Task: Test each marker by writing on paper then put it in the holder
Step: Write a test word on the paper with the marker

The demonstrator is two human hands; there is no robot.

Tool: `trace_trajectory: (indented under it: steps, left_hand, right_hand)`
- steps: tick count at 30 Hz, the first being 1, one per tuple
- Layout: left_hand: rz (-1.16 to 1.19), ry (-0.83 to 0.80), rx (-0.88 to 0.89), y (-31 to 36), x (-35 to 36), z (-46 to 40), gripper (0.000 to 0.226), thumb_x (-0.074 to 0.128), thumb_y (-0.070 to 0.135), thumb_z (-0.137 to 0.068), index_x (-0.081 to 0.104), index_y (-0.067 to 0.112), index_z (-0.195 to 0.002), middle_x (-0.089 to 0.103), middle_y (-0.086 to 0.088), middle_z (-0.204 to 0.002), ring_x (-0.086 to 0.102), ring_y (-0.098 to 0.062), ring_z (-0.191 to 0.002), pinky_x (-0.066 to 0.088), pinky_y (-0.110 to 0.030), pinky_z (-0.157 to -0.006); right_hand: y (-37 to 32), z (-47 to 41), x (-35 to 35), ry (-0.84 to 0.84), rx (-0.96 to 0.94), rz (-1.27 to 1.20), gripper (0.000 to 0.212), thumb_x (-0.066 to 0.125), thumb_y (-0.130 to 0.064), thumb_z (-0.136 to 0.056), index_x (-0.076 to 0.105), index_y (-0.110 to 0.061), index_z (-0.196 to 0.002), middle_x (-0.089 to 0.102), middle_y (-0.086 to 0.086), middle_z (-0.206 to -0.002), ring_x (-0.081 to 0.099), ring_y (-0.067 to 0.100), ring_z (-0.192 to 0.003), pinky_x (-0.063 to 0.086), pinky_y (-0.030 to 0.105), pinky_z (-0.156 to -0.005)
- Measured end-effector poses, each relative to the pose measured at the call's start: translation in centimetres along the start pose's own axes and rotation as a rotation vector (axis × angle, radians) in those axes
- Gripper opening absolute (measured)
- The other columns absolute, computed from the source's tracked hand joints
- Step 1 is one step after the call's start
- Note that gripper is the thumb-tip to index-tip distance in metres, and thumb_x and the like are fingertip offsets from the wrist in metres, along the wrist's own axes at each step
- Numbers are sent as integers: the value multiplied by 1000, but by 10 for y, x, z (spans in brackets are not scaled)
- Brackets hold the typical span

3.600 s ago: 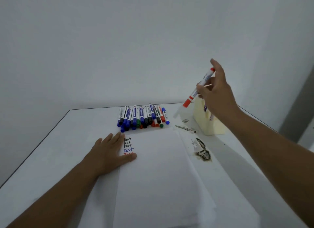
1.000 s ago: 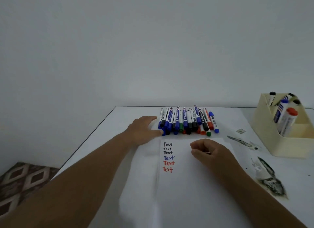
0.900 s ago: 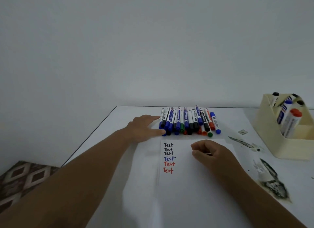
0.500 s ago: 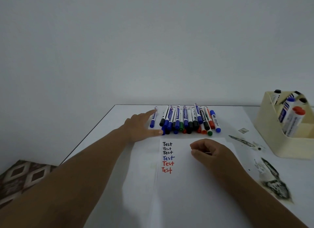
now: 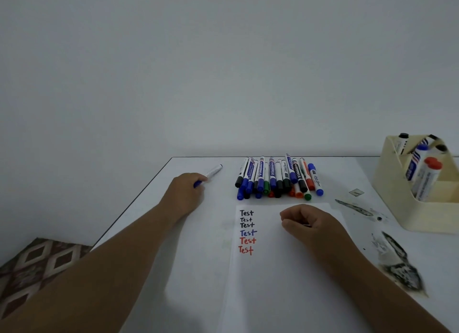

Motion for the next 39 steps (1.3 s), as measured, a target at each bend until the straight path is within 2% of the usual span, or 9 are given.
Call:
trace_trajectory:
  steps: [2, 6, 12, 16, 19, 29, 32, 35, 39]
  left_hand:
    - [116, 72, -44, 2, -7, 10, 29, 54, 9, -96, 73, 26, -111, 69, 9, -107, 59, -4, -91, 37, -7, -78]
    - [477, 112, -111, 29, -19, 40, 34, 54, 9, -97, 71, 34, -111, 71, 4, -90, 67, -8, -73, 48, -21, -74]
    - [705, -71, 65, 95, -14, 85, 41, 52, -3, -98, 71, 29, -117, 71, 0, -88, 64, -13, -74, 56, -27, -74]
    - [595, -259, 187, 134, 8, 102, 43, 49, 1, -101, 68, 37, -113, 69, 15, -91, 58, 0, -74, 46, -14, -68]
    - [283, -318, 311, 154, 16, 108, 39, 42, 15, -105, 59, 36, -134, 62, 22, -100, 55, 7, -89, 42, -9, -75]
    - [-161, -302, 383, 171, 20, 116, 29, 33, 35, -108, 48, 22, -130, 62, 5, -108, 54, -13, -84, 40, -22, -68]
    - [-188, -314, 381, 169, 19, 119, 37, 30, 40, -108, 44, 23, -137, 65, -4, -118, 61, -21, -100, 49, -33, -84]
    - [-152, -335, 299, 163, 19, 118, 44, 30, 47, -106, 39, 32, -147, 64, -2, -127, 60, -22, -109, 43, -27, -84]
    - [-66, -358, 229, 145, 17, 117, 53, 40, 67, -94, 42, 43, -141, 59, 9, -98, 59, -14, -85, 51, -29, -78]
  right_hand:
    - [0, 1, 0, -1, 5, -15, 13, 66, -26, -95, 67, -37, -102, 70, -18, -100, 64, -1, -93, 44, 11, -73]
    - [-2, 1, -1, 3, 10, -44, 13, 65, -26, -97, 66, -37, -103, 70, -18, -100, 64, 2, -94, 44, 12, -73]
    - [-7, 0, 0, 56, 45, -316, 25, 60, -40, -97, 58, -34, -121, 76, -5, -95, 69, 17, -93, 57, 35, -89]
    - [-9, 3, -6, 124, 61, -528, 26, 51, -40, -102, 61, -24, -120, 77, 4, -91, 68, 25, -79, 58, 38, -74]
    - [-6, 7, -13, 157, 8, -657, 22, 51, -28, -104, 65, -21, -119, 73, 10, -84, 58, 21, -64, 49, 35, -59]
    - [-3, 6, -15, 152, 29, -706, 22, 62, -25, -98, 66, -9, -112, 72, 10, -81, 52, 16, -58, 42, 31, -54]
    - [-3, 5, -15, 142, 38, -678, 21, 60, -25, -99, 67, -6, -107, 73, 11, -82, 54, 18, -61, 42, 32, -55]
    - [-4, 6, -14, 126, 33, -666, 19, 59, -25, -100, 67, -8, -104, 74, 11, -83, 57, 20, -65, 44, 32, -56]
    - [-7, 9, -12, 108, 8, -617, 18, 58, -25, -100, 67, -10, -103, 75, 11, -84, 59, 20, -68, 46, 32, -57]
Point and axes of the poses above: each hand's wrist, its own z-axis away from the middle knuckle, its own x-axis out of the palm, y = z × x, the point moved 2 cm from there along -z, towards the middle knuckle
